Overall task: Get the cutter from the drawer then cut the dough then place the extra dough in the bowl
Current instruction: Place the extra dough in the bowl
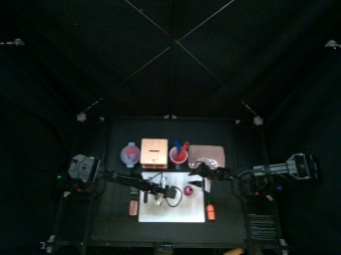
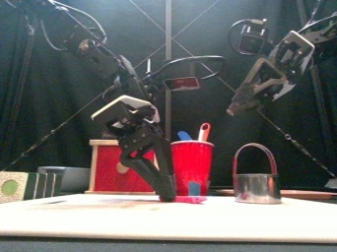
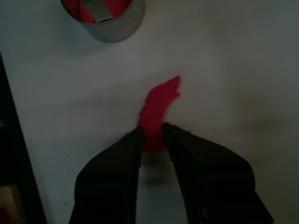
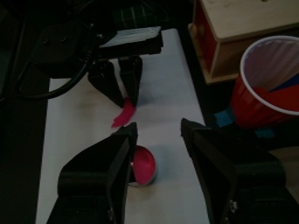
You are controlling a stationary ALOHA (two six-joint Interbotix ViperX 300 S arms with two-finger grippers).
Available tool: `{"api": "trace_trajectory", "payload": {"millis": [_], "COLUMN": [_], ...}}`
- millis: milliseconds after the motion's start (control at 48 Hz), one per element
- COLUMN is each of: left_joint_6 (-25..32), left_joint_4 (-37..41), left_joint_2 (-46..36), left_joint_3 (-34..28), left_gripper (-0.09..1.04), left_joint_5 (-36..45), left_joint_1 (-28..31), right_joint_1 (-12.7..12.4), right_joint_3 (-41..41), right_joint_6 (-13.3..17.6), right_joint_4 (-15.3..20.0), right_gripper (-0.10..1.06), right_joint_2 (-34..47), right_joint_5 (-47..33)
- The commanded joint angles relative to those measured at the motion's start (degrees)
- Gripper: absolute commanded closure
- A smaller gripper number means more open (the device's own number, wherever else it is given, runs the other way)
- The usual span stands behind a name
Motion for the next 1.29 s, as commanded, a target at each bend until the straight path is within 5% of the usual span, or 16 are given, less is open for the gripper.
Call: {"api": "trace_trajectory", "payload": {"millis": [21,396,646,1292], "left_joint_6": [0.1,0.0,-0.4,-0.4], "left_joint_4": [-0.1,0.0,3.5,12.7], "left_joint_2": [0.1,-1.8,-11.9,-30.8], "left_joint_3": [0.2,0.1,-0.1,6.9], "left_gripper": [0.32,0.36,0.36,0.37], "left_joint_5": [1.7,2.5,9.7,11.3], "left_joint_1": [0.2,0.2,0.2,6.2], "right_joint_1": [-0.2,-0.2,-0.2,-0.2], "right_joint_3": [-0.4,-0.2,0.1,1.8], "right_joint_6": [0.1,0.1,0.1,0.1], "right_joint_4": [0.1,0.5,0.5,1.5], "right_gripper": [0.15,0.15,0.15,0.15], "right_joint_2": [-1.1,-1.1,-1.1,-1.1], "right_joint_5": [-0.5,-0.3,-0.2,-0.2]}}
